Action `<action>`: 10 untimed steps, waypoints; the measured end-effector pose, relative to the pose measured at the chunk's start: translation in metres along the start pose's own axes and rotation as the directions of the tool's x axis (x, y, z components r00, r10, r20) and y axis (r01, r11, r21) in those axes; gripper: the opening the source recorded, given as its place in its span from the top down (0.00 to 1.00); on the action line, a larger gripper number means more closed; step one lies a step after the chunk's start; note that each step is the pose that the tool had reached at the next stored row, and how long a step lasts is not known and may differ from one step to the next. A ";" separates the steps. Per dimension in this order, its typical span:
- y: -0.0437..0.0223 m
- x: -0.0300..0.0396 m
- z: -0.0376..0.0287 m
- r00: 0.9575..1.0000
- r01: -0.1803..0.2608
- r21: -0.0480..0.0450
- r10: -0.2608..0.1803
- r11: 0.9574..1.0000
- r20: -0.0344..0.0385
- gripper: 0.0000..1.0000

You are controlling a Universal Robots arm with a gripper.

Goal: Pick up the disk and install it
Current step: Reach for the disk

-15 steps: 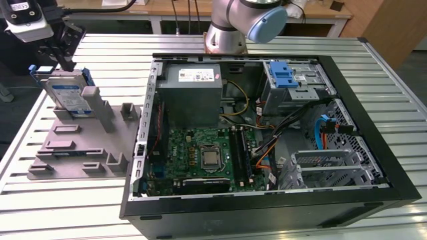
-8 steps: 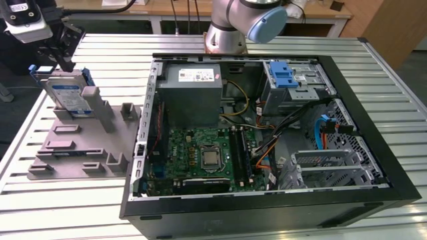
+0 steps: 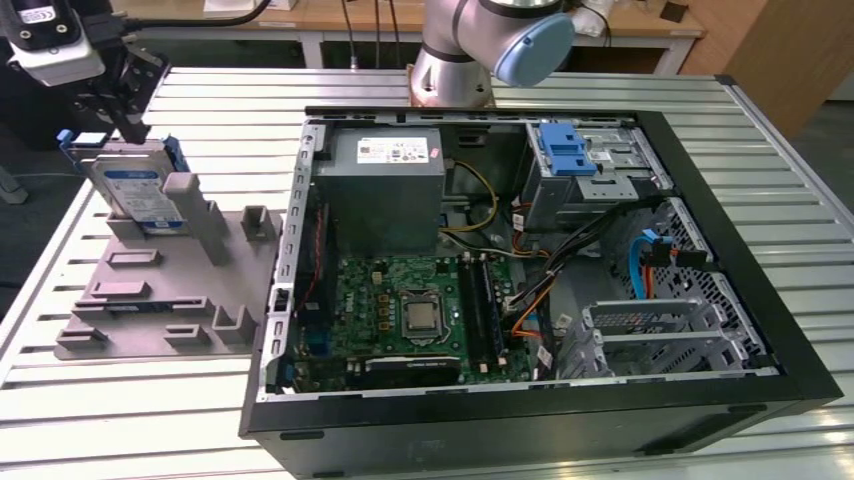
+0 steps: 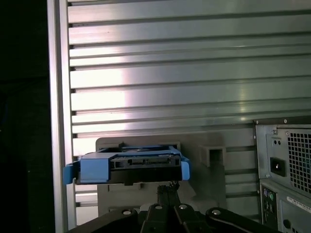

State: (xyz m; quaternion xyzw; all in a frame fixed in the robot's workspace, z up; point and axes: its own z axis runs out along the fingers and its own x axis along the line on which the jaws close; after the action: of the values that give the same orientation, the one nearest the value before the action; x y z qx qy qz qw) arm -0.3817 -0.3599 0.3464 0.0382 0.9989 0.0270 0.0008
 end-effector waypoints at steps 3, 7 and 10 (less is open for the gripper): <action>0.0018 0.0051 0.0001 1.000 0.000 0.000 0.000 1.000 0.000 0.89; 0.0026 0.0165 0.0003 1.000 0.000 -0.002 0.000 1.000 -0.002 0.89; 0.0022 0.0257 0.0002 1.000 0.000 -0.003 0.000 1.000 -0.004 0.89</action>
State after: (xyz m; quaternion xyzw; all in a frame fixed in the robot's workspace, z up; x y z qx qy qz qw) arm -0.4071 -0.3557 0.3463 0.0382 0.9989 0.0285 -0.0009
